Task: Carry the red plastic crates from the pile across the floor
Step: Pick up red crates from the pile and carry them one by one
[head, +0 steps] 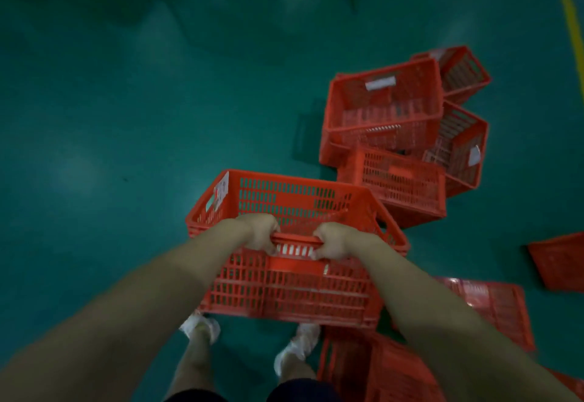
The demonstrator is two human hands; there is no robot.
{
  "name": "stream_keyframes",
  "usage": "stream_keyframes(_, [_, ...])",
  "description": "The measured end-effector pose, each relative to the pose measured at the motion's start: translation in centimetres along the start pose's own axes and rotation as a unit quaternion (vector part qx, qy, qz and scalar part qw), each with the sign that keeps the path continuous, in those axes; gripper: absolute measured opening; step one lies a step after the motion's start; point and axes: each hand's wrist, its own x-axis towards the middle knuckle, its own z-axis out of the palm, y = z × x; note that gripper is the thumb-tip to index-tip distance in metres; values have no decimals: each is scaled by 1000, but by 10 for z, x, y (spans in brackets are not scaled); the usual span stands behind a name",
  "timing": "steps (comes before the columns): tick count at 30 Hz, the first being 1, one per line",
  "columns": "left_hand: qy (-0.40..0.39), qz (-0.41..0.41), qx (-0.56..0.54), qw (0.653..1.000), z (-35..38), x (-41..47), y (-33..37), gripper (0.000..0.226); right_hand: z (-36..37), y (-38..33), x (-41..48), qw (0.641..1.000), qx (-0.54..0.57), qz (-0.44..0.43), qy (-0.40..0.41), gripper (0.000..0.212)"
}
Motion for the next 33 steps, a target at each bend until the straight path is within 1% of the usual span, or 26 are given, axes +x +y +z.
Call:
stream_keyframes(4, [38, -24, -6, 999, -57, -71, -73, 18, -49, -105, 26, 998, -35, -43, 17, 33])
stream_keyframes(10, [103, -71, -8, 992, -124, -176, -184, 25, -111, -264, 61, 988, -110, -96, 55, 29])
stream_keyframes(14, [172, -113, -19, 978, -157, -247, -262, 16, -148, -374, 82, 973, -164, -143, 72, 25])
stream_keyframes(20, [248, -165, -46, 953, -187, -343, -352, 14, -189, -518, 104, 938, -249, -222, 93, 24])
stream_keyframes(24, [294, -202, -62, 932, -205, -394, -403, 14, -214, -601, 123, 914, -290, -270, 90, 19])
stream_keyframes(29, [343, -243, -86, 903, -234, -439, -466, 14, -251, -696, 155, 884, -332, -321, 76, 10])
stream_keyframes(33, [373, -282, -100, 878, -274, -471, -524, 14, -294, -779, 192, 859, -362, -357, 65, 9])
